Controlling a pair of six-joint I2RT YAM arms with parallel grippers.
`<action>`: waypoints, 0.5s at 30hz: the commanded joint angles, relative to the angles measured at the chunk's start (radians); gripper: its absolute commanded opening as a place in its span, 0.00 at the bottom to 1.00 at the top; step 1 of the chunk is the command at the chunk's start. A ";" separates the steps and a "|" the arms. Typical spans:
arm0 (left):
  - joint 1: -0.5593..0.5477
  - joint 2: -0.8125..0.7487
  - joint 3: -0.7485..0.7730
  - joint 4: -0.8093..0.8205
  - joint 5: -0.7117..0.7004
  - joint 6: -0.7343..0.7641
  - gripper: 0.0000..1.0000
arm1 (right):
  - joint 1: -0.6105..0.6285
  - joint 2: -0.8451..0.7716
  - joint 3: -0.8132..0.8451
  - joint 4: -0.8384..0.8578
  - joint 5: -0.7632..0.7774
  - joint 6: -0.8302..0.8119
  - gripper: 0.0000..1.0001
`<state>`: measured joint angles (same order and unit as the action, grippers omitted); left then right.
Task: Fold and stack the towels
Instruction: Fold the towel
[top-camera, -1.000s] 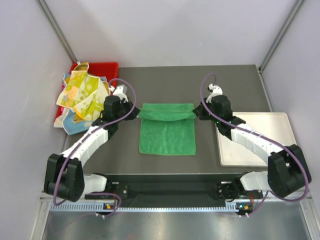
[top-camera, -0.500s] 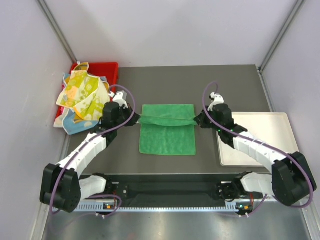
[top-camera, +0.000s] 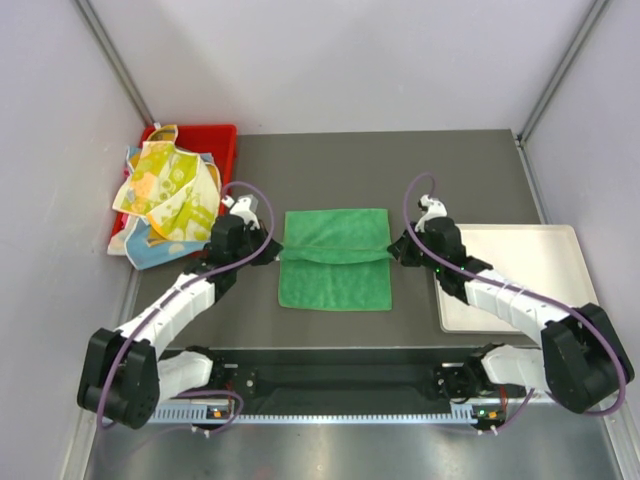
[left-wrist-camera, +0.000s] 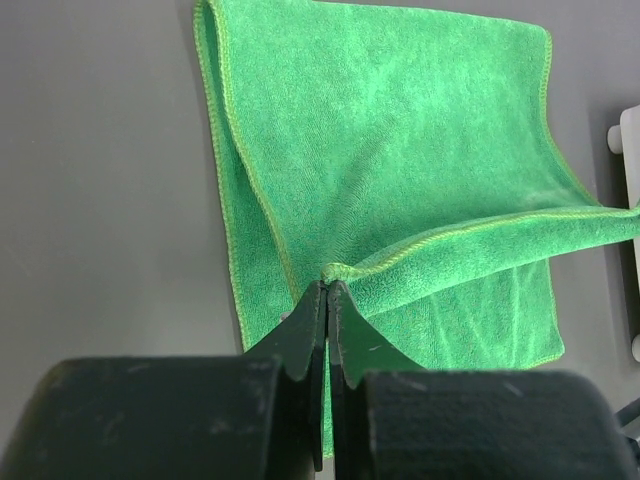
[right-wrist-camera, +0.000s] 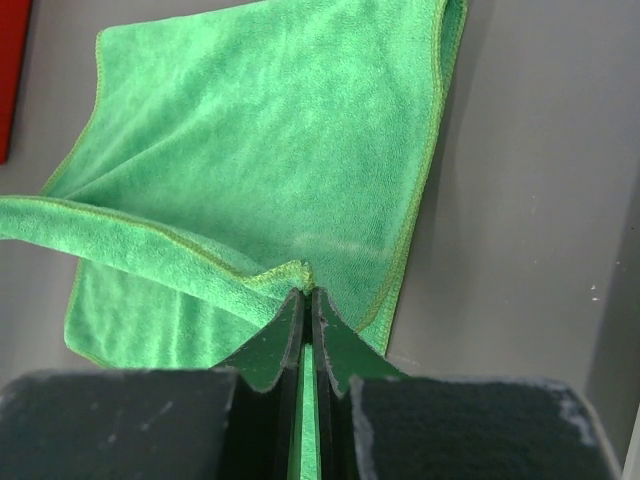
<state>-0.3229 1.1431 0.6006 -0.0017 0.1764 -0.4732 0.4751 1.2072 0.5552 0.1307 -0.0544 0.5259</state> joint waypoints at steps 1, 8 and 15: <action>-0.005 -0.046 -0.004 0.014 -0.028 -0.004 0.00 | 0.014 -0.038 0.005 0.043 0.002 0.010 0.00; -0.004 -0.097 -0.010 -0.027 -0.035 -0.001 0.00 | 0.014 -0.103 0.011 -0.006 0.013 0.008 0.00; -0.007 -0.105 -0.048 -0.018 -0.031 -0.013 0.00 | 0.023 -0.109 -0.031 0.010 0.013 0.028 0.00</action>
<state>-0.3244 1.0557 0.5709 -0.0296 0.1555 -0.4751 0.4847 1.1145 0.5396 0.1188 -0.0509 0.5369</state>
